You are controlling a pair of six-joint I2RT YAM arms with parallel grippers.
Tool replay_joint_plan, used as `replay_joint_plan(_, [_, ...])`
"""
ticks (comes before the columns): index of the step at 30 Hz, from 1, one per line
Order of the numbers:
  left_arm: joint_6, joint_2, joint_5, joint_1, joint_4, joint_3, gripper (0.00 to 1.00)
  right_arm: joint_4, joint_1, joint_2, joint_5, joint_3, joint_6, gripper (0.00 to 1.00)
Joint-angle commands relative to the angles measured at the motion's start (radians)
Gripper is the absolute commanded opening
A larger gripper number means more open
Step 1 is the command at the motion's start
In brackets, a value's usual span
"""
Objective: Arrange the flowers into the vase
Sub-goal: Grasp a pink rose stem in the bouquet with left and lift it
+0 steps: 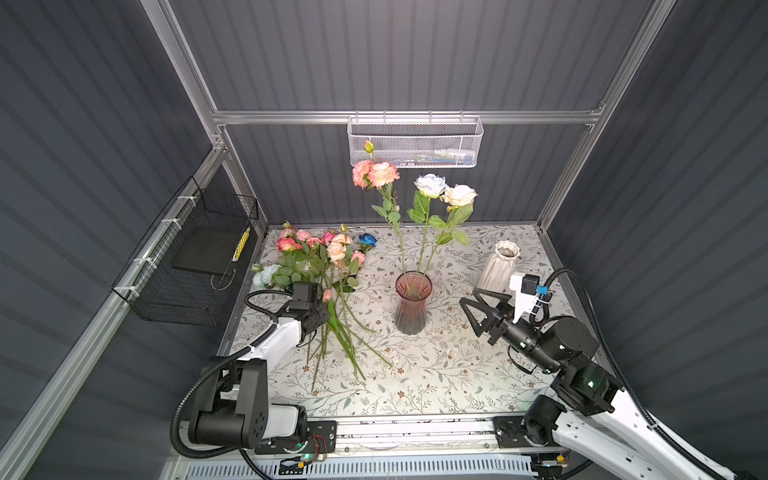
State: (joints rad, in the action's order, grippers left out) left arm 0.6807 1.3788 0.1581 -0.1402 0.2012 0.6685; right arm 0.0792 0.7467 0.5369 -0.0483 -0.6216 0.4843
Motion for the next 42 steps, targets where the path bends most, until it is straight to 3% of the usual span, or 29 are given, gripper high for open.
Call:
replay_joint_plan(1, [-0.022,0.021,0.015,0.01,-0.071,0.018,0.31,-0.021,-0.003,-0.015,0.01,-0.008,-0.024,0.71])
replay_joint_plan(4, [-0.022,0.039,0.005,0.01,-0.112,0.011,0.32,-0.025,-0.002,-0.019,0.013,-0.009,-0.024,0.71])
replay_joint_plan(10, [-0.036,0.078,0.002,0.01,-0.15,0.013,0.13,-0.027,-0.003,-0.016,0.018,-0.008,-0.026,0.71])
replay_joint_plan(13, [-0.045,0.086,0.0,0.01,-0.154,0.014,0.09,-0.028,-0.003,-0.015,0.019,-0.009,-0.026,0.71])
replay_joint_plan(15, [-0.052,0.084,0.0,0.01,-0.154,0.011,0.09,-0.03,-0.003,-0.016,0.021,-0.01,-0.027,0.71])
replay_joint_plan(19, [-0.059,0.082,-0.001,0.01,-0.144,0.005,0.23,-0.027,-0.003,-0.013,0.021,-0.01,-0.022,0.71])
replay_joint_plan(21, [-0.059,0.081,-0.001,0.01,-0.146,0.0,0.24,-0.027,-0.002,-0.012,0.019,-0.01,-0.02,0.71])
replay_joint_plan(27, [-0.06,0.079,0.006,0.01,-0.141,0.0,0.06,-0.029,-0.003,-0.014,0.021,-0.011,-0.018,0.71])
replay_joint_plan(30, [-0.059,0.027,0.016,0.01,-0.12,0.002,0.0,-0.034,-0.003,-0.02,0.024,-0.016,-0.02,0.71])
replay_joint_plan(36, [-0.066,-0.204,0.006,0.008,-0.028,0.036,0.0,-0.042,-0.001,-0.041,0.028,-0.022,-0.021,0.71])
replay_joint_plan(42, [-0.088,-0.426,-0.055,-0.031,0.078,0.174,0.0,-0.049,-0.003,-0.052,0.032,-0.034,-0.026,0.72])
